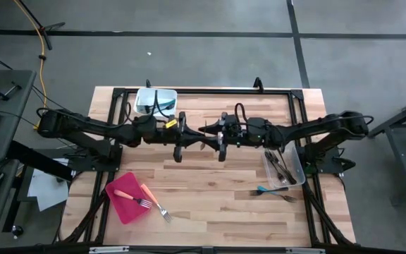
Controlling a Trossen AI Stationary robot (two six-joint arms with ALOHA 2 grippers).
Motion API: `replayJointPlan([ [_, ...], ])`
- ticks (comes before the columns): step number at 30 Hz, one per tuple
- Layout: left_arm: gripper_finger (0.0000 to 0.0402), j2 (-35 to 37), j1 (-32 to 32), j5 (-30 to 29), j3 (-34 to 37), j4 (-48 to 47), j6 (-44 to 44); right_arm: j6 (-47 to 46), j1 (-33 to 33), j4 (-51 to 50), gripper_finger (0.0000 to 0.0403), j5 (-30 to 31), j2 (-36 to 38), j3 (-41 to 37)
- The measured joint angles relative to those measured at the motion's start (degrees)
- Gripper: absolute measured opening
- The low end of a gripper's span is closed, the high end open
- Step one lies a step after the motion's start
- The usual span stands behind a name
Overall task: Sort silverware by color (type)
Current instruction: Put the black fork into the transparent bin
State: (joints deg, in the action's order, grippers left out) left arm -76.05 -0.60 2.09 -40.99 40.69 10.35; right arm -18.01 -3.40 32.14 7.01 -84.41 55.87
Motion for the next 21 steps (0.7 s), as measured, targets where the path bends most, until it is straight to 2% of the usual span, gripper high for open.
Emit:
replayJointPlan([
  [10,0.0,-0.02,-0.04,-0.01,0.03,-0.5,0.16,0.33,0.02,-2.29,0.0016,0.27,2.45,0.03],
  [16,0.0,-0.07,-0.13,-0.2,0.08,-0.61,0.33,0.03,0.01,-3.56,0.0027,0.46,2.5,0.05],
  [21,0.0005,-0.02,-0.13,-0.2,0.08,-0.15,2.31,0.08,0.02,-3.45,0.0007,0.68,2.5,0.05],
])
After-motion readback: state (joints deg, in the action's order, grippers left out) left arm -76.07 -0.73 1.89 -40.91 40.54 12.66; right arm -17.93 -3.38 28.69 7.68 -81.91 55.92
